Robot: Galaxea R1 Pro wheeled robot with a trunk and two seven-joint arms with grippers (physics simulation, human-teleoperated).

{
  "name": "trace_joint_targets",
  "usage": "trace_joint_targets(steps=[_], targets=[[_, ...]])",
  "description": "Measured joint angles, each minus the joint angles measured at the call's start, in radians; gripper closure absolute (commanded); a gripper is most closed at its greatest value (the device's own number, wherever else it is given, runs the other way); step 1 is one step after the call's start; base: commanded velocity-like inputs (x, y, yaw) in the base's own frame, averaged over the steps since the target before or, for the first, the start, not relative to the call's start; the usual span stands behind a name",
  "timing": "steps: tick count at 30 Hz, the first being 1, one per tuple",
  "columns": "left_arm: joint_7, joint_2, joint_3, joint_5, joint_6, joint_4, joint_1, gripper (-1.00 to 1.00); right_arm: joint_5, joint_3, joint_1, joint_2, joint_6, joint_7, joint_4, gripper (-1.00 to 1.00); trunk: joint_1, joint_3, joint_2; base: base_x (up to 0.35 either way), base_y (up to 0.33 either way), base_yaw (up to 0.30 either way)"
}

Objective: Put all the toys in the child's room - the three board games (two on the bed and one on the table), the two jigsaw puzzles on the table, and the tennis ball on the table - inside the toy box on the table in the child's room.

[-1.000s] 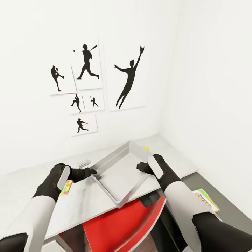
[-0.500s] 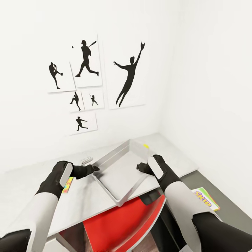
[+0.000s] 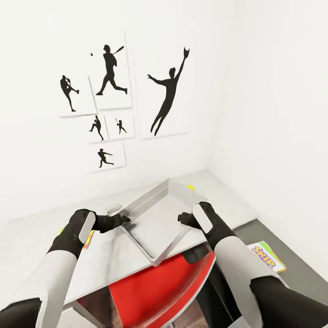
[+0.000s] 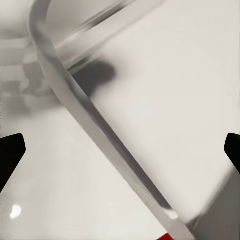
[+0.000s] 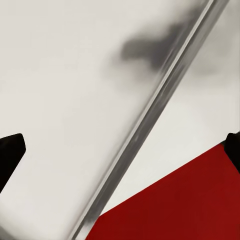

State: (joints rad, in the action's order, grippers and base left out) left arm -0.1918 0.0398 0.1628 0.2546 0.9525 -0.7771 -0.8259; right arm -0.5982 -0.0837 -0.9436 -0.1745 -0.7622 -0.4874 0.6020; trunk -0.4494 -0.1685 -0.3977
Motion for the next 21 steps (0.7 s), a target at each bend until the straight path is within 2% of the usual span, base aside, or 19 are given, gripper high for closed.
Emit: trace_joint_targets(steps=[21], targets=[[0.0,0.0,0.0,0.0,-0.009,0.0,0.0,-1.0,0.0,0.002,0.002,0.0,0.002,0.0,0.0,-1.0,0.0,-0.005,0.0,0.0,0.0,0.0]])
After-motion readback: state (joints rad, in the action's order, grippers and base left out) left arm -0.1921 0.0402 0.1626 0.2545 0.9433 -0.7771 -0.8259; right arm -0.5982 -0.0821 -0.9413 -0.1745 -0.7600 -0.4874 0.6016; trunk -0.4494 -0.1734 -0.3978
